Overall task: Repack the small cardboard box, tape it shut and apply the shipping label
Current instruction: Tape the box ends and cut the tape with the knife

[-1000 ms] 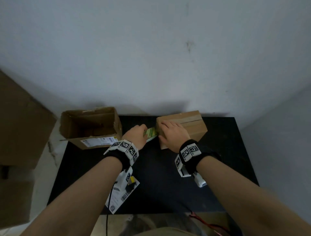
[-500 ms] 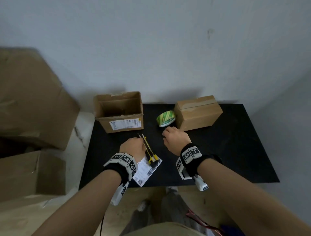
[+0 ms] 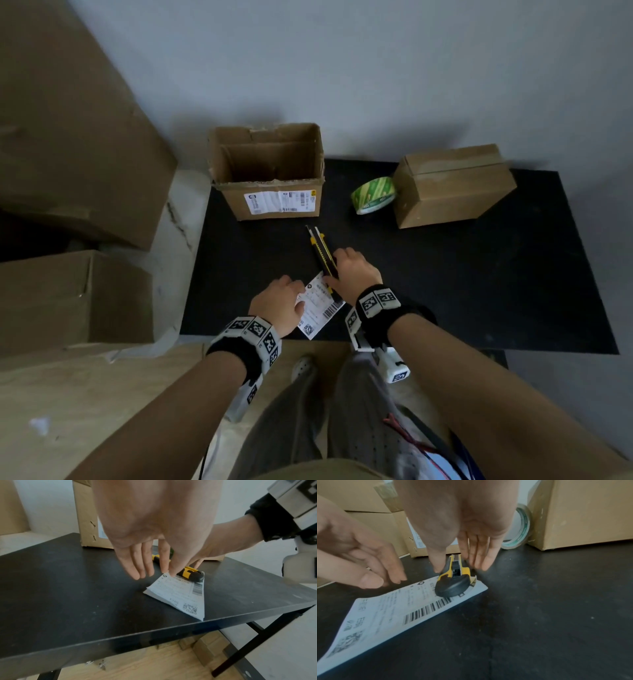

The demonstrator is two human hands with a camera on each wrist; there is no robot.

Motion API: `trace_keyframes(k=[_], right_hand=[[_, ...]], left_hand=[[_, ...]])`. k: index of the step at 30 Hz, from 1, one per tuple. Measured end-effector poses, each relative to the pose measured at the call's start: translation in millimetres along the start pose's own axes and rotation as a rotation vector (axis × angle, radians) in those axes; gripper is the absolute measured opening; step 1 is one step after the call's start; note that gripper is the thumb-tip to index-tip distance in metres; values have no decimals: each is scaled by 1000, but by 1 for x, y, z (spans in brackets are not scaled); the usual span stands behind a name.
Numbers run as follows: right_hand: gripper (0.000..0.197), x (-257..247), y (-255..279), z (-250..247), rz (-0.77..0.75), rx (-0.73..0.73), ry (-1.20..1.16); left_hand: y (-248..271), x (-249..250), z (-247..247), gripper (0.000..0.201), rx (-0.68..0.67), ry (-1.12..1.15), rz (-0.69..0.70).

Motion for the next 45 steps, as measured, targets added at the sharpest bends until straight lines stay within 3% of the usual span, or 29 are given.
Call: trace_keyframes(k=[6,10,19,26,34,45], right_hand=[[59,5,-5,11,96,-41,-191],[38,12,-4,9,114,-41,-267],[38,45,20,-38,192,-19,-467],[52,76,29,-90,167,36,-466],[38,113,17,-113,201,32,-563],[39,124,22,-111,250,52,-581]], left_hand=[[-3,6,10,32,-9,-24,59],[-5,9,10,29,6,-23,57],[-22,27,-6,26,-12,-33,13],[-59,61,-58,23,94,59,29],[-107,99,-108,32,263,200,120],[-173,109,-124,39,235,322,174]])
Point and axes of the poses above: each hand's wrist, its own y-axis away from the middle knuckle, its own z-axis out of the palm, x = y × z, the point moved 8 cm from there along -y, towards the middle knuckle, and after that the axes turned 7 degrees about z, right-handed, at the moved point
